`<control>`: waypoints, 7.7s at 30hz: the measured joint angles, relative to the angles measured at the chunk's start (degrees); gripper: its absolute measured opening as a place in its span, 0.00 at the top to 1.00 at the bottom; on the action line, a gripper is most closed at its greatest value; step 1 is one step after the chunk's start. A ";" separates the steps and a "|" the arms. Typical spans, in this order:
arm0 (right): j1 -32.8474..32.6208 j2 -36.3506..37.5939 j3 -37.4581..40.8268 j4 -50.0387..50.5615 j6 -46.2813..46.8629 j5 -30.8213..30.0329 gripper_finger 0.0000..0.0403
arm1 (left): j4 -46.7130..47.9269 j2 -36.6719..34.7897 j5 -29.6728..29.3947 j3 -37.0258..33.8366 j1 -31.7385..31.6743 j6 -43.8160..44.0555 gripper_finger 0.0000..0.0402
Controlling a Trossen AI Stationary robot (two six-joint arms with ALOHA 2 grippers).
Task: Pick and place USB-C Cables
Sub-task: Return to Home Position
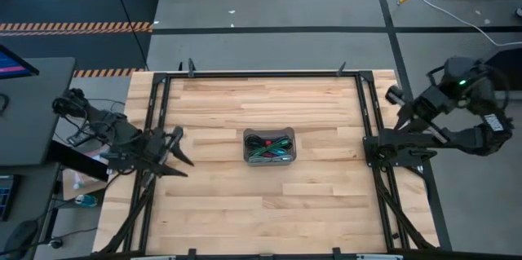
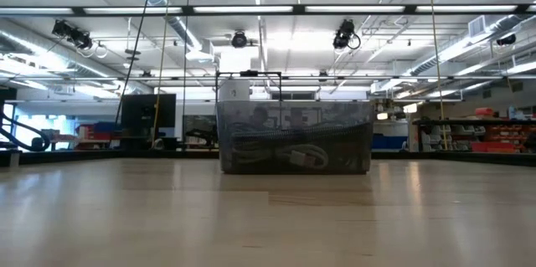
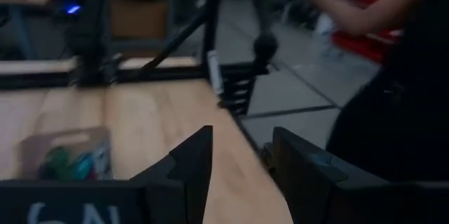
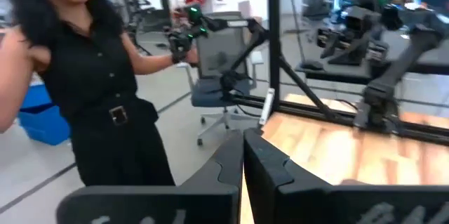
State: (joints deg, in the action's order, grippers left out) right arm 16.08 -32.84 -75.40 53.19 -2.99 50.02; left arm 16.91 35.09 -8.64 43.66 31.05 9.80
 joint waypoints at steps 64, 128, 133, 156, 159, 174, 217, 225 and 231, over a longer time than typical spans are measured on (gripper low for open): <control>0.66 32.42 55.65 -31.47 8.74 -23.19 0.98 | -46.91 -8.88 33.64 -40.35 -45.51 -4.76 0.61; 0.00 27.96 73.64 -52.08 10.76 -39.94 0.98 | -38.01 -8.85 19.82 -40.35 -45.42 -2.95 0.61; 0.00 27.96 73.64 -52.09 10.76 -39.92 0.98 | -38.01 -8.85 19.82 -40.35 -45.43 -2.95 0.61; 0.00 27.96 73.65 -52.10 10.76 -39.92 0.98 | -38.01 -8.85 19.82 -40.35 -45.42 -2.93 0.61; 0.00 27.96 73.66 -52.10 10.76 -39.92 0.98 | -38.03 -8.85 19.82 -40.35 -45.43 -2.93 0.61; 0.00 27.96 73.66 -52.10 10.76 -39.92 0.98 | -38.03 -8.85 19.82 -40.35 -45.44 -2.93 0.61; 0.01 27.96 73.66 -52.10 10.76 -39.91 0.98 | -38.01 -8.85 19.84 -40.35 -45.43 -2.93 0.61; 0.00 27.96 73.66 -52.10 10.76 -39.90 0.98 | -38.03 -8.85 19.82 -40.35 -45.42 -2.93 0.61; 0.02 27.96 73.66 -52.10 10.76 -39.89 0.98 | -38.02 -8.85 19.82 -40.35 -45.44 -2.93 0.61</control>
State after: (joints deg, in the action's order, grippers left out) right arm 16.10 -4.89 -1.74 1.08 7.77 10.13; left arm -21.12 26.24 11.18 3.31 -14.39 6.87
